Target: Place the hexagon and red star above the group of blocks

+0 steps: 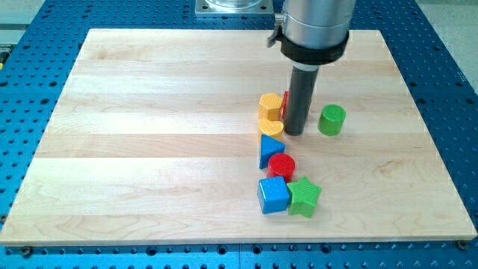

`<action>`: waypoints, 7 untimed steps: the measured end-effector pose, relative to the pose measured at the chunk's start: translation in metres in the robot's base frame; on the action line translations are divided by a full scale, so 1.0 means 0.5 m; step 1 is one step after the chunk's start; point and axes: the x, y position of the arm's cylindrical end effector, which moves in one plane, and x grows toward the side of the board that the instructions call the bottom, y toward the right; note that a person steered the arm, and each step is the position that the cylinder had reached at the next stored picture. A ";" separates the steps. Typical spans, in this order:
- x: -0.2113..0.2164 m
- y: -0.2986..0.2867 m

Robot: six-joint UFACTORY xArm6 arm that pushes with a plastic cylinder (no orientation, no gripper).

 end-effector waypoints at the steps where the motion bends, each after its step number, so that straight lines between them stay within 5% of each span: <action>1: -0.087 0.049; 3: -0.061 0.044; 4: 0.015 -0.058; 5: -0.015 -0.118; 7: -0.094 -0.005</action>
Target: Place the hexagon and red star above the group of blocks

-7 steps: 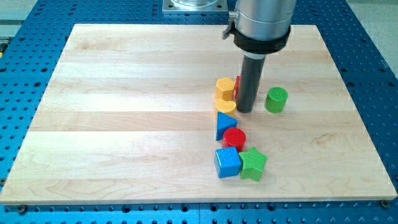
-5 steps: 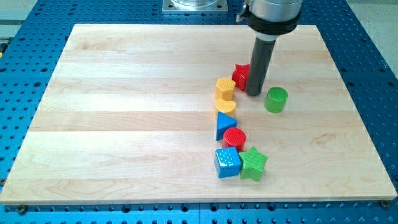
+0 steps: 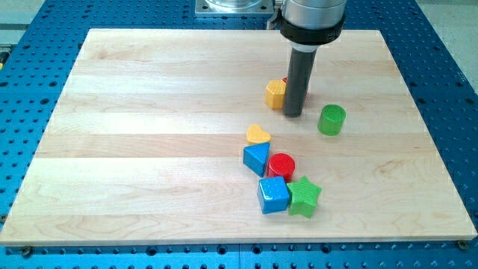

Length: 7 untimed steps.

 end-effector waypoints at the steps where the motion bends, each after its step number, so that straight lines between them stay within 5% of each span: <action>1: -0.002 0.000; 7: 0.018 0.014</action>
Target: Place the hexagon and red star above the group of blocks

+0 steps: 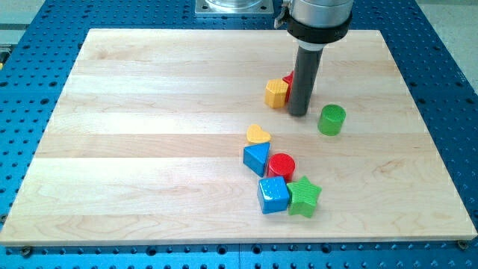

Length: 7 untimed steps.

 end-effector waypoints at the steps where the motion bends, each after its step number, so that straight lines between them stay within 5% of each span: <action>1: 0.041 -0.004; 3: -0.047 -0.059; 5: -0.029 0.079; 7: -0.076 0.010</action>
